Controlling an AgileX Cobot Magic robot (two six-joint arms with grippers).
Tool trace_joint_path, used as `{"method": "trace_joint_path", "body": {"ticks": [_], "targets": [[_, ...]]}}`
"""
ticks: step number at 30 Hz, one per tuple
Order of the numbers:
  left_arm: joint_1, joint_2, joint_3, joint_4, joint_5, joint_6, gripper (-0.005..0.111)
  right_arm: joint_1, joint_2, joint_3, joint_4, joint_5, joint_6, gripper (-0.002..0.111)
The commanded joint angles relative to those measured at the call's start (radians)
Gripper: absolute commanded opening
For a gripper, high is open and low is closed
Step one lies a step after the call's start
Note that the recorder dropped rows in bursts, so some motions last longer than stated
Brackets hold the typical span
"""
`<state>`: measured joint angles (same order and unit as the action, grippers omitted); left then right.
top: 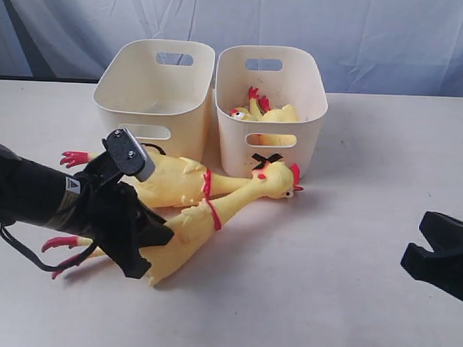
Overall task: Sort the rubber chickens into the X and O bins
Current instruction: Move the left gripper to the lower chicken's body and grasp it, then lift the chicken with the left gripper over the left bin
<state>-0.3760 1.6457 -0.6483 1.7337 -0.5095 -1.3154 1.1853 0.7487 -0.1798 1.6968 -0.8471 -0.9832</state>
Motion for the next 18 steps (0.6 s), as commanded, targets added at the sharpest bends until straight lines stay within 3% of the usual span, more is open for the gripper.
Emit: {"method": "trace_joint_path", "body": {"ticks": [1,18], "targets": [[-0.006,0.017,-0.003,0.011,-0.007,-0.135,0.000,0.003,-0.005,0.005,-0.016,0.007,-0.003,-0.001],[-0.006,-0.066,-0.001,0.011,-0.242,-0.215,0.000,0.003,-0.005,0.005,-0.016,0.007,-0.003,-0.001]]}}
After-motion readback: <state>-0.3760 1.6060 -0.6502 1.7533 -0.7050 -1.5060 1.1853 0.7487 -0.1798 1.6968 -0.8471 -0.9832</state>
